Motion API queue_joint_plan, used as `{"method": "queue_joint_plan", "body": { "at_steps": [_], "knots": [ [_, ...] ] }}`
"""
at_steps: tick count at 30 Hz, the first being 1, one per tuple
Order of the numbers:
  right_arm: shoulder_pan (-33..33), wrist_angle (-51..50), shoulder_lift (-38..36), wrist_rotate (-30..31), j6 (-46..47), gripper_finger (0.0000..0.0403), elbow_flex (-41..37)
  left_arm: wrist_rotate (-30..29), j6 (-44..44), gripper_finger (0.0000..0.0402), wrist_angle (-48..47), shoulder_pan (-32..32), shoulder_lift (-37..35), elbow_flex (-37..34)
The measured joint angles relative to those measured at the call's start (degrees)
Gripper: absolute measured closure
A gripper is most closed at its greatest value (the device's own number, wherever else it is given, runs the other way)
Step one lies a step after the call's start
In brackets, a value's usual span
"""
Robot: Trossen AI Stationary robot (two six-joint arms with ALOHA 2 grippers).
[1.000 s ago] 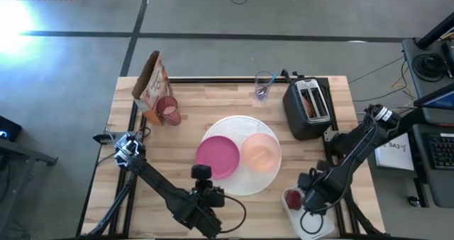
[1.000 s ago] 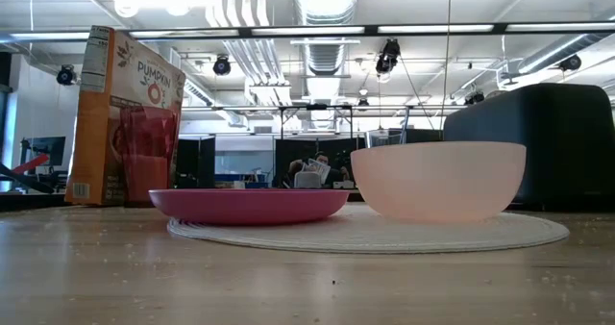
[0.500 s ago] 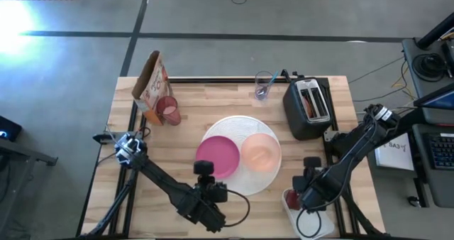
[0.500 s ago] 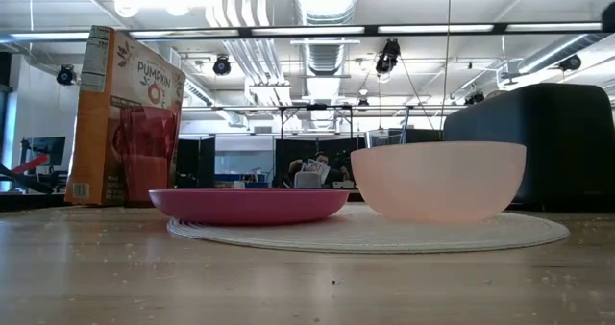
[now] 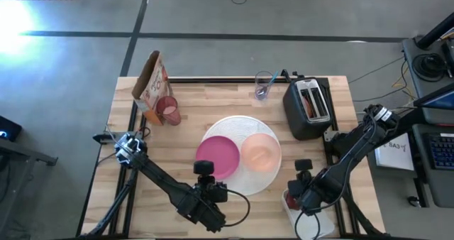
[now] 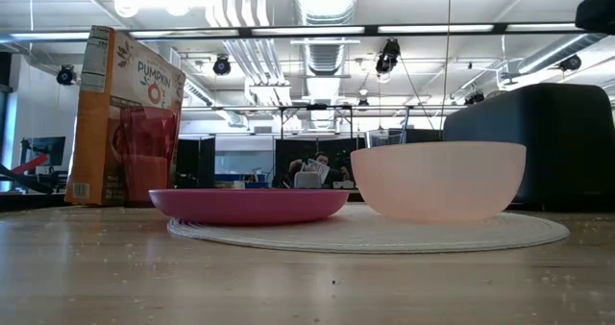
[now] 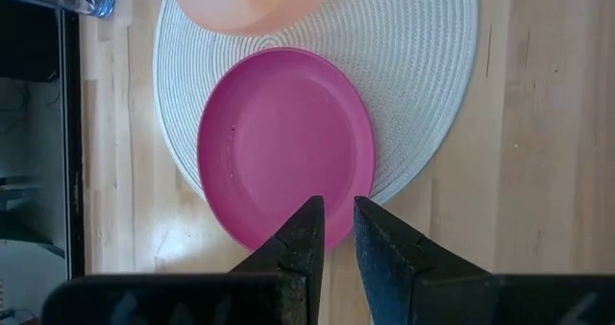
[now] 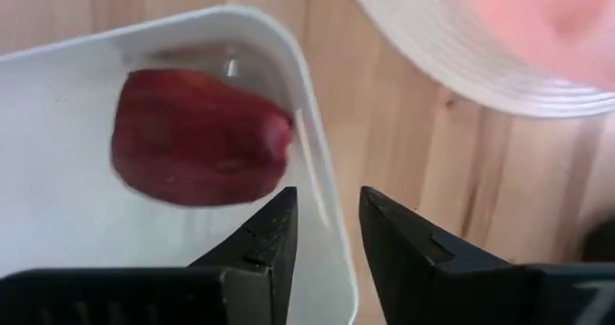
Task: Arrange a breakfast setting
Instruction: Move the white bin to the bottom right of the table
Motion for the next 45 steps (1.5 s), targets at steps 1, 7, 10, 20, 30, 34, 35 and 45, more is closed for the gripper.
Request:
{"method": "queue_joint_plan", "body": {
  "at_steps": [1,7,10,20,30,34,35,45],
  "knots": [
    [-0.15,0.04,0.00,0.61,0.02,0.0303,-0.11,0.01,0.00,0.0359,0.00,0.00,0.00,0.00],
    [-1.75,1.36,0.00,0.66,0.02,0.0314,-1.52,0.02,-0.01,0.0359,0.00,0.00,0.00,0.00],
    [-2.32,2.68,0.00,0.55,-0.61,0.0318,-2.19,0.04,0.00,0.0359,0.00,0.00,0.00,-0.07],
    [-2.48,4.13,0.19,-0.87,-0.81,0.0321,-2.22,0.07,0.00,0.0359,0.00,0.00,0.00,-0.11],
    [-2.48,4.35,5.09,-3.13,-3.76,0.0322,-2.29,0.17,0.00,0.0359,0.02,-0.13,0.00,-0.41],
    [-2.48,4.41,6.23,-5.78,-3.77,0.0336,-2.29,0.20,0.00,0.0359,0.00,-0.13,0.00,-0.57],
    [-2.48,4.36,6.39,-6.77,-3.70,0.0343,-2.29,0.20,0.00,0.0359,0.01,-0.13,0.00,-0.57],
    [-2.47,3.66,6.60,-10.70,-2.30,0.0394,-2.29,0.17,0.00,0.0359,0.20,-0.13,0.00,-0.57]
  ]
}}
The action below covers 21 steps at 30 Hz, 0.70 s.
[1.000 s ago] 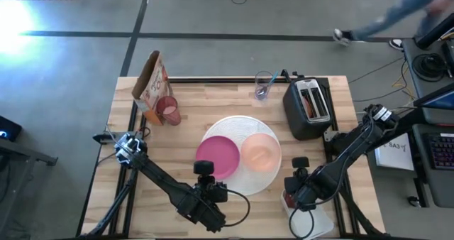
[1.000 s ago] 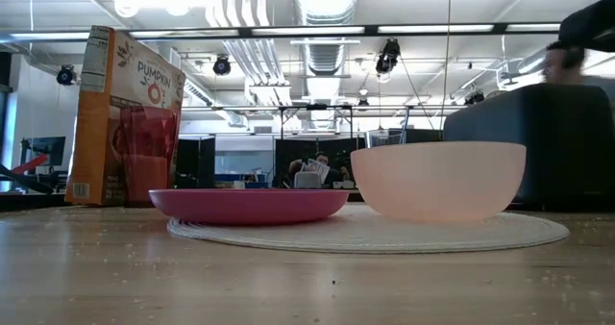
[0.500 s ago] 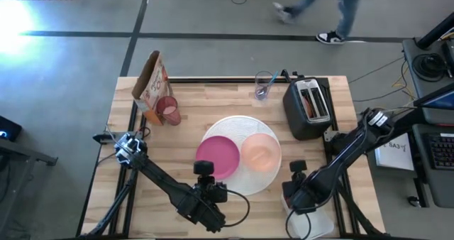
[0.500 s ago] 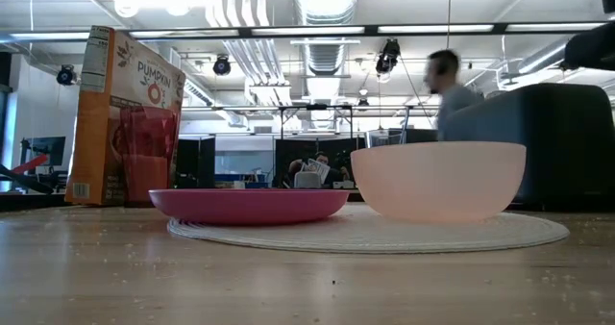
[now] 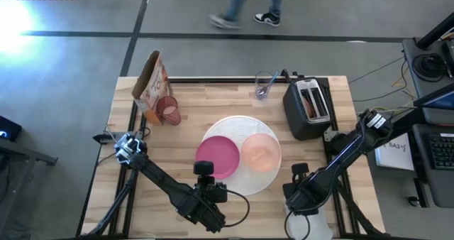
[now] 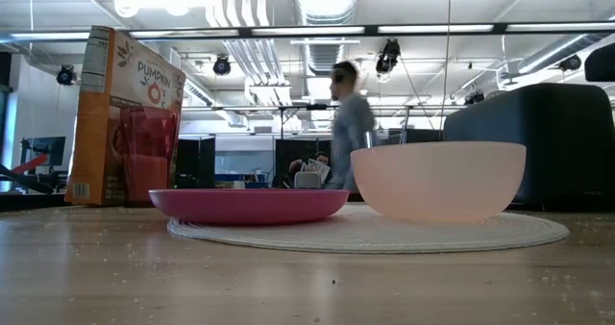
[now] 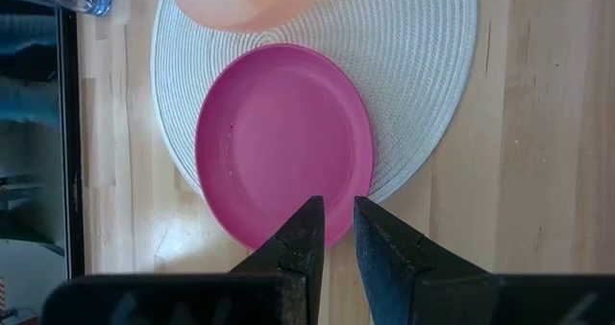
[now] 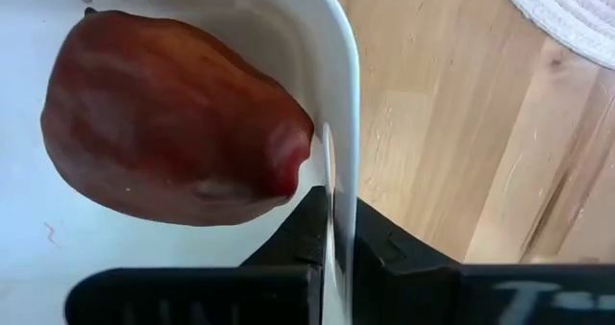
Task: Arrange a breakfast setting
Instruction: Move the white bin to the bottom right of the table
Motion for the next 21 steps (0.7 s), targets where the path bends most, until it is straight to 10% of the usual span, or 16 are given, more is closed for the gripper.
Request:
{"method": "queue_joint_plan", "body": {
  "at_steps": [21],
  "knots": [
    [4.01,-11.55,0.00,-9.80,5.53,0.0394,-0.04,-0.09,0.00,0.0359,0.39,0.02,0.00,0.00]
  ]
}}
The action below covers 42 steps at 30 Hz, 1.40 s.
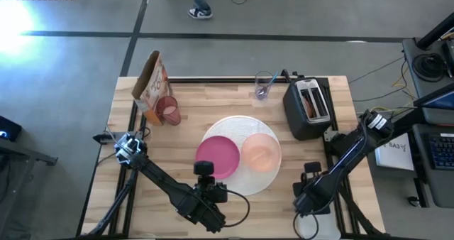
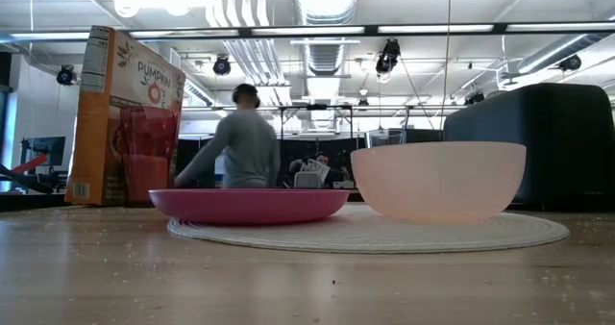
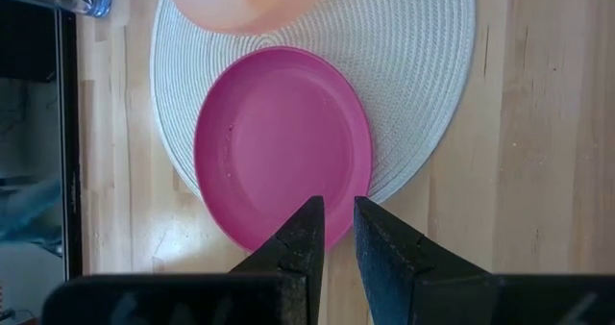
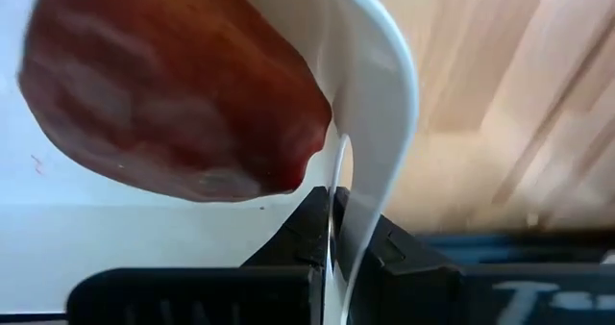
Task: Arrange a breakfast setting
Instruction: Move the white bin to the bottom right of the table
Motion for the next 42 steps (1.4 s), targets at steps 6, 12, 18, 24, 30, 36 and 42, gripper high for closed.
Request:
{"method": "queue_joint_plan", "body": {
  "at_steps": [6,12,18,24,30,36,42],
  "knots": [
    [1.75,-1.23,-0.22,-2.40,1.18,0.0394,-0.02,-0.12,0.00,0.0359,0.00,-0.02,0.00,0.00],
    [2.14,-4.74,-0.26,-3.76,-1.35,0.0394,-0.02,-0.17,0.00,0.0359,0.02,0.00,0.00,0.00],
    [2.14,-5.86,-0.31,-3.77,-8.02,0.0394,-0.02,-0.17,0.00,0.0359,0.39,-0.04,0.00,0.00],
    [2.12,-5.52,-0.31,-2.96,-16.17,0.0394,-0.52,-0.12,0.59,0.0359,1.16,-0.04,0.00,-0.02],
    [2.13,-4.83,-0.31,-3.03,-13.84,0.0394,-0.72,-0.09,1.00,0.0359,1.62,-0.11,0.00,-0.02],
    [2.14,-1.62,-0.24,-2.94,-5.65,0.0394,-0.81,-0.06,1.25,0.0359,1.73,-0.11,0.00,-0.02],
    [2.16,-1.24,-0.22,-2.89,-2.29,0.0384,-0.83,-0.06,1.27,0.0359,1.79,-0.11,0.00,-0.02]
  ]
}}
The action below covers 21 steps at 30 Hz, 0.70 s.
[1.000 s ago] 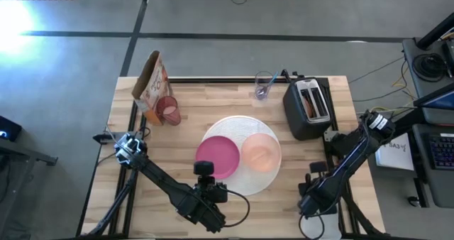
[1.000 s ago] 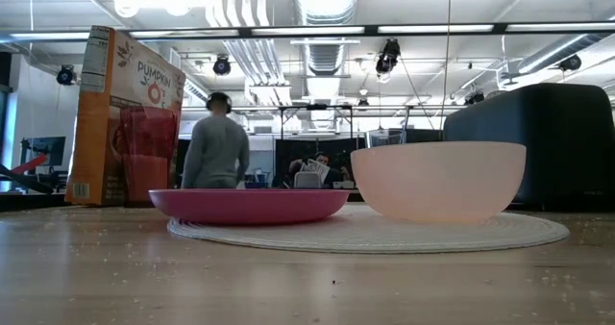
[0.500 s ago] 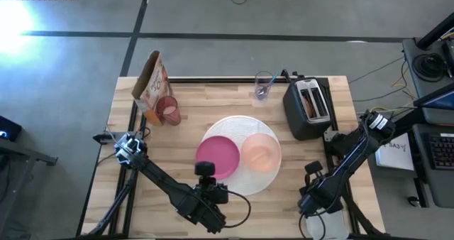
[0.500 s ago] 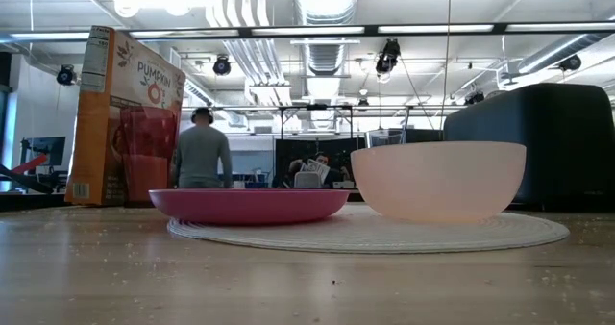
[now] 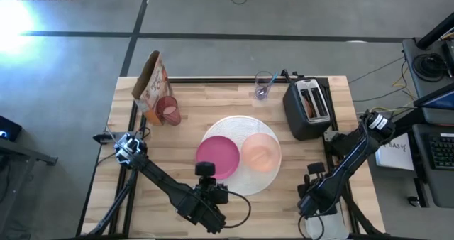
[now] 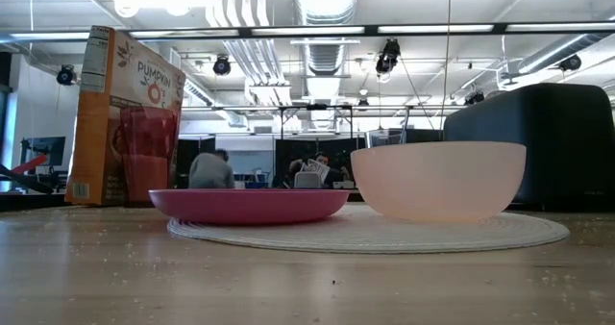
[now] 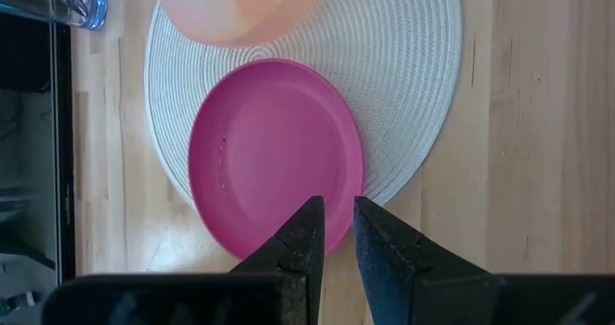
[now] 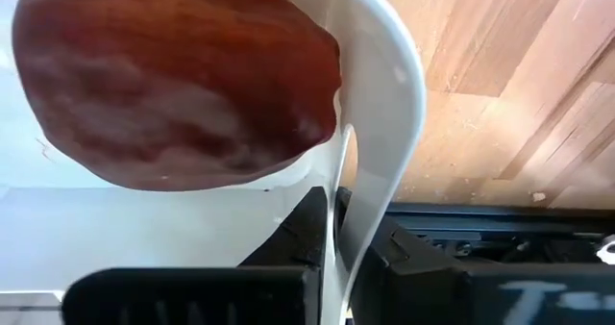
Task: Arrange a breakfast setting
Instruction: Move the white bin to the bottom right of the table
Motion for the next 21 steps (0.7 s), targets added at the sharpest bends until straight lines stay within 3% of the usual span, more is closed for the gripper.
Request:
{"method": "queue_joint_plan", "body": {
  "at_steps": [7,13,21],
  "knots": [
    [0.27,0.23,0.00,-0.35,9.18,0.0334,-0.28,0.04,-0.02,0.0359,0.02,0.00,0.00,-0.65],
    [0.68,0.58,0.00,-0.58,10.57,0.0284,-0.24,0.07,0.00,0.0359,0.00,-0.01,0.00,-0.74],
    [0.63,0.79,-0.02,0.08,14.09,0.0281,1.90,0.07,0.00,0.0359,-0.02,-0.02,0.00,-0.74]
  ]
}}
